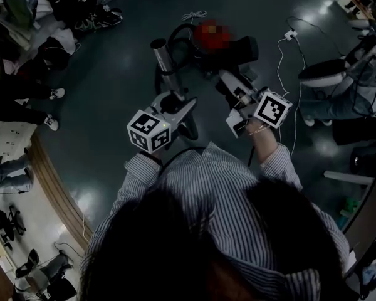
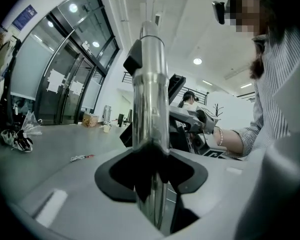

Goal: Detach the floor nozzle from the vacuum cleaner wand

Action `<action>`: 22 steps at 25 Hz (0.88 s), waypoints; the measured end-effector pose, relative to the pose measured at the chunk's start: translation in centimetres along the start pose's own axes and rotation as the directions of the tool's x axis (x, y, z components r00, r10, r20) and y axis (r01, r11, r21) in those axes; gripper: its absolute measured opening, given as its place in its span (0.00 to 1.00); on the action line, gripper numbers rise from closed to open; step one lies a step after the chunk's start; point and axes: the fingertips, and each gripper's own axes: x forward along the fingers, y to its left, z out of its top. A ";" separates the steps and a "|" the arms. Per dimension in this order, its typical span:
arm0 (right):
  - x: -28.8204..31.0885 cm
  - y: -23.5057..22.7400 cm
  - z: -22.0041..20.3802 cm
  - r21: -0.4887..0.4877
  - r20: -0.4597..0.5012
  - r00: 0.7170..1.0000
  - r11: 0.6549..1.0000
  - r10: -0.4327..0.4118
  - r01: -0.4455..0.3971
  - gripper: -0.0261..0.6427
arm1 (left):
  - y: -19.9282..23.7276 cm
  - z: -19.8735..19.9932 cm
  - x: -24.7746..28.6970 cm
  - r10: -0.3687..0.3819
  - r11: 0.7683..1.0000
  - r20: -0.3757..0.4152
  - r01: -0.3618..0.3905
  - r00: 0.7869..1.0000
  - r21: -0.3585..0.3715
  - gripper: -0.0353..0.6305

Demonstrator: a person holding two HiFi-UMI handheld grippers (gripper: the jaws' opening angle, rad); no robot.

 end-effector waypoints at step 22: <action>-1.8 -2.3 -5.1 0.072 -0.021 0.994 0.992 -0.103 0.104 0.32 | -1.8 -5.5 0.8 -0.015 1.000 -0.132 0.012 0.991 -0.024 0.29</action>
